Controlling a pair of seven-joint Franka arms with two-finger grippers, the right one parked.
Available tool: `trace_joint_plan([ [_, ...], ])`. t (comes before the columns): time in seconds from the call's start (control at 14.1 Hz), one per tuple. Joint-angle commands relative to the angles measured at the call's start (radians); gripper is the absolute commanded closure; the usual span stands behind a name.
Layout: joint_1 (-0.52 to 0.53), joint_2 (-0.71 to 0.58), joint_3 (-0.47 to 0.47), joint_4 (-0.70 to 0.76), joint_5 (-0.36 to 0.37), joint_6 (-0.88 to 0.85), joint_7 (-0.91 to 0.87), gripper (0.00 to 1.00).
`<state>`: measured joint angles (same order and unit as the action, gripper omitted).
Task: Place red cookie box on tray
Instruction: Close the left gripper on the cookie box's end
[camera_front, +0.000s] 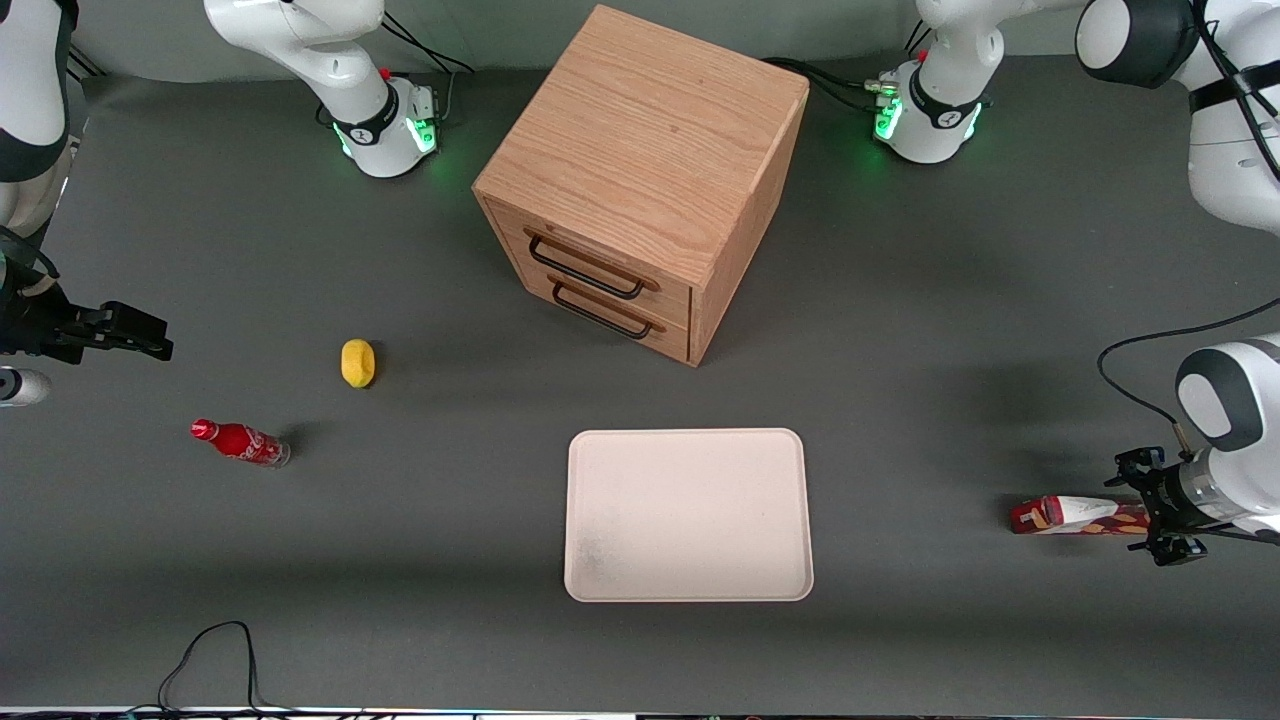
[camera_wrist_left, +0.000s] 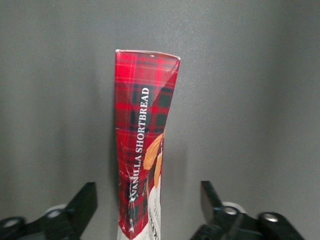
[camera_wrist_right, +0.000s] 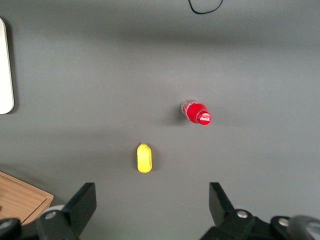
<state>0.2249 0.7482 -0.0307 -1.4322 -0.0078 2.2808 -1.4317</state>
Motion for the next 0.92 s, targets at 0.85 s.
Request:
trace_joint_plan([
  [0.85, -0.010, -0.148, 0.005, 0.018, 0.011, -0.145, 0.019, 1.00],
])
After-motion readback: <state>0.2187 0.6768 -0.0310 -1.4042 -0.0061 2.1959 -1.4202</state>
